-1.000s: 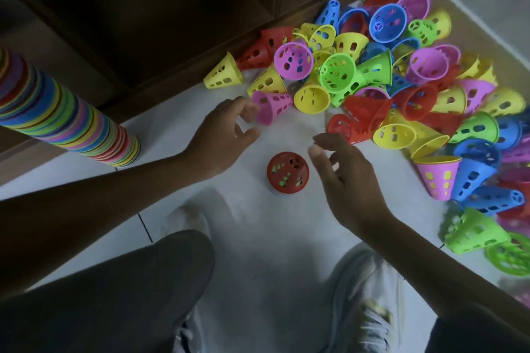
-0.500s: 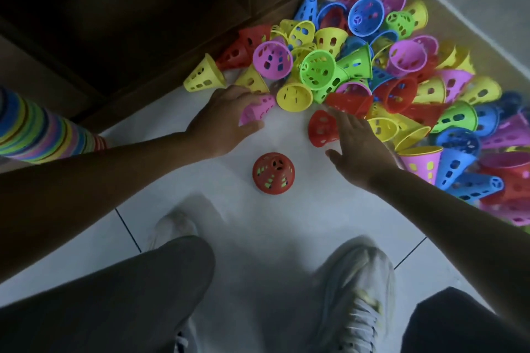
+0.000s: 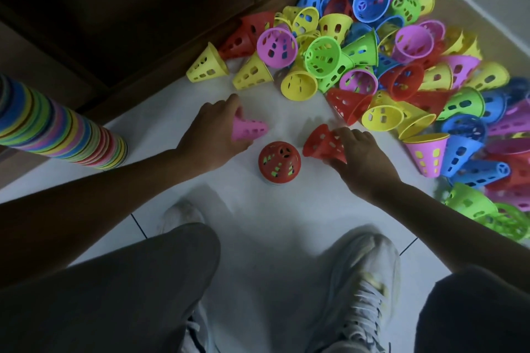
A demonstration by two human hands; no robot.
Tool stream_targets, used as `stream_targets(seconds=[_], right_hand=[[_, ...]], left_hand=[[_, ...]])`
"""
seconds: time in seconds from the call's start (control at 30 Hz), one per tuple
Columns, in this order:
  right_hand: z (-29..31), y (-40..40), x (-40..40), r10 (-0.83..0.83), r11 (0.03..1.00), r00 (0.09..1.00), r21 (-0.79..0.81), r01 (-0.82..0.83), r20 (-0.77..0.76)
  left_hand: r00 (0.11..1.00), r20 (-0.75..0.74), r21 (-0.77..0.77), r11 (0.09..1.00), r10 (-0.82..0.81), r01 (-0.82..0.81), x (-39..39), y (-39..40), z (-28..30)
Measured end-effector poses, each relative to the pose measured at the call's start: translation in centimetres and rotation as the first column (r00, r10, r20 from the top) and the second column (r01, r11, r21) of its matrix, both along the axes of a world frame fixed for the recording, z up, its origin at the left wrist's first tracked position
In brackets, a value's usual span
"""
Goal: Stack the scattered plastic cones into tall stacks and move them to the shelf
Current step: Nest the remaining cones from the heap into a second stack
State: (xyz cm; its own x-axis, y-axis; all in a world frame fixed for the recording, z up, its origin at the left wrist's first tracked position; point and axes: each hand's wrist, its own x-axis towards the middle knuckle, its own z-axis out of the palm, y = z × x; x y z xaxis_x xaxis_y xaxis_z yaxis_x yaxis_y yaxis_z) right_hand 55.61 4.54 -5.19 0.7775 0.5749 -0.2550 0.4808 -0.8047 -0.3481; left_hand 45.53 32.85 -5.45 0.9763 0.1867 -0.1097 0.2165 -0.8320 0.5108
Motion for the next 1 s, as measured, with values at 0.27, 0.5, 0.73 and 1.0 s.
stream_targets(seconds=[0.27,0.5,0.73,1.0], right_hand=[[0.3,-1.1,-1.1,-0.133,0.983,0.985,0.111,0.145,-0.11],[0.8,-1.0,-2.9,-0.348,0.858,0.889,0.282,0.43,-0.296],[3.7,-1.2,-3.7,-0.352,0.741,0.839,0.425,0.521,-0.415],[6.5,0.0,-5.2,-0.258,0.746,0.908,0.53,0.404,-0.329]], left_hand=[[0.939,0.031,-0.556,0.786,0.343,-0.269,-0.9,-2.8,4.8],[0.966,0.003,-0.697,0.694,0.257,-0.183,-2.5,-5.5,5.5],[0.991,0.062,-0.666,0.744,0.121,-0.049,-3.4,-6.0,4.6],[0.998,0.068,-0.483,0.875,-0.009,0.041,-3.7,-6.2,2.1]])
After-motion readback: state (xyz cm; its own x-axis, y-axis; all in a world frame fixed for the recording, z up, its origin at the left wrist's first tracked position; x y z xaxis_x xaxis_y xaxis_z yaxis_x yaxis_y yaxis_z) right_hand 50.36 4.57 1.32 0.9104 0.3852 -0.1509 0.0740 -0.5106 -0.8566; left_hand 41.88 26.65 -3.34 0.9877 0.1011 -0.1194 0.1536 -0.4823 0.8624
